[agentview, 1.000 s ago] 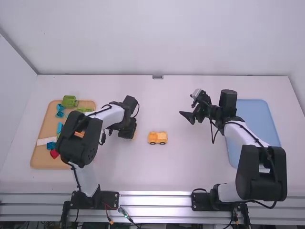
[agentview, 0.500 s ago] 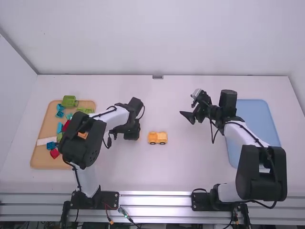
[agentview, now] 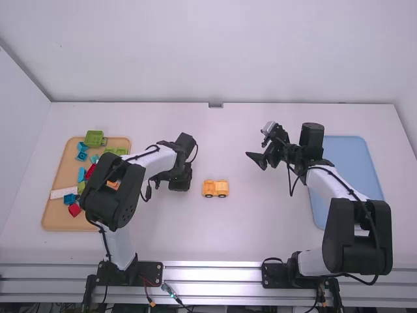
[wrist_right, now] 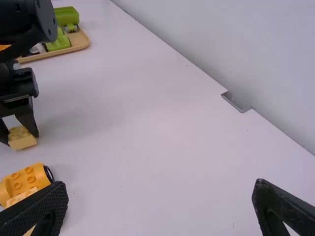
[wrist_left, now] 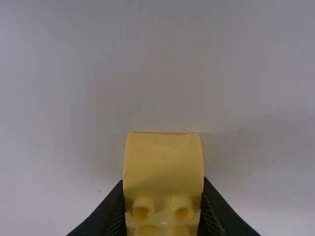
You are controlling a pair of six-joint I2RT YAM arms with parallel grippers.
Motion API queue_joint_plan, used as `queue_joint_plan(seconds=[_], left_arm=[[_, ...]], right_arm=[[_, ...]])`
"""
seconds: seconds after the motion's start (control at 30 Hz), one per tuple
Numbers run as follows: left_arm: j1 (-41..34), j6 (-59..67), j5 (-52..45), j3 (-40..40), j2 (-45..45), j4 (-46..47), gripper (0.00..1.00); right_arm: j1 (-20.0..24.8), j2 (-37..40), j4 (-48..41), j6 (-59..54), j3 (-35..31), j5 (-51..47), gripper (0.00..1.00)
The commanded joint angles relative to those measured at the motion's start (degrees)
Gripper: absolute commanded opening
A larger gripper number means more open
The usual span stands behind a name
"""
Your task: Assemble lego blocks to make yellow taxi
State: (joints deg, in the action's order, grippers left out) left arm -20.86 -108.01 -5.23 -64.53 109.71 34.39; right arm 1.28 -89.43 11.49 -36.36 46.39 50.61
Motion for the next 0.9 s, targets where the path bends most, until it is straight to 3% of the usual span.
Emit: queue_joint_plan(seconds=[0.0,0.1,0.13,0.2,0.23,0.47,0.67,0.8,0.87], left_arm=[[0.2,2.0,0.2,1.2,0.8,0.4,0.36],[0.2,2.0,0.2,1.2,0.8,0.5,0.41],[0.3,2.0,0.2,1.2,0.8,0.6,0.52],[0.2,2.0,-0.2,1.2,0.8,0.7,0.88],[0.2,2.0,-0.3,1.2,0.8,0.7,0.99],[0.2,2.1,-0.6,1.2,0.8,0.7,0.99],[0.7,10.5,-1.2,-0.9,-1.3,2.0,0.99],[0.6,21.7,-1.4,-6.9,-2.6,7.6,1.00],[0.6,33.8,-1.4,-13.1,-2.8,12.1,0.99]], right_arm=[[-0.2,1.4,0.1,0.0,-1.1,0.3,0.99],[-0.2,1.4,0.0,0.0,-1.1,0.4,0.99],[-0.2,1.4,0.1,0.1,-1.1,0.3,0.99],[-0.2,1.4,0.1,0.0,-1.1,0.3,0.99],[-0.2,1.4,0.1,-0.2,-1.1,0.4,0.99],[-0.2,1.4,0.1,-0.1,-1.1,0.3,0.99],[-0.2,1.4,0.1,-0.1,-1.1,0.4,0.99],[-0.2,1.4,0.1,-0.1,-1.1,0.4,0.99],[-0.2,1.4,0.1,-0.1,-1.1,0.3,0.99]])
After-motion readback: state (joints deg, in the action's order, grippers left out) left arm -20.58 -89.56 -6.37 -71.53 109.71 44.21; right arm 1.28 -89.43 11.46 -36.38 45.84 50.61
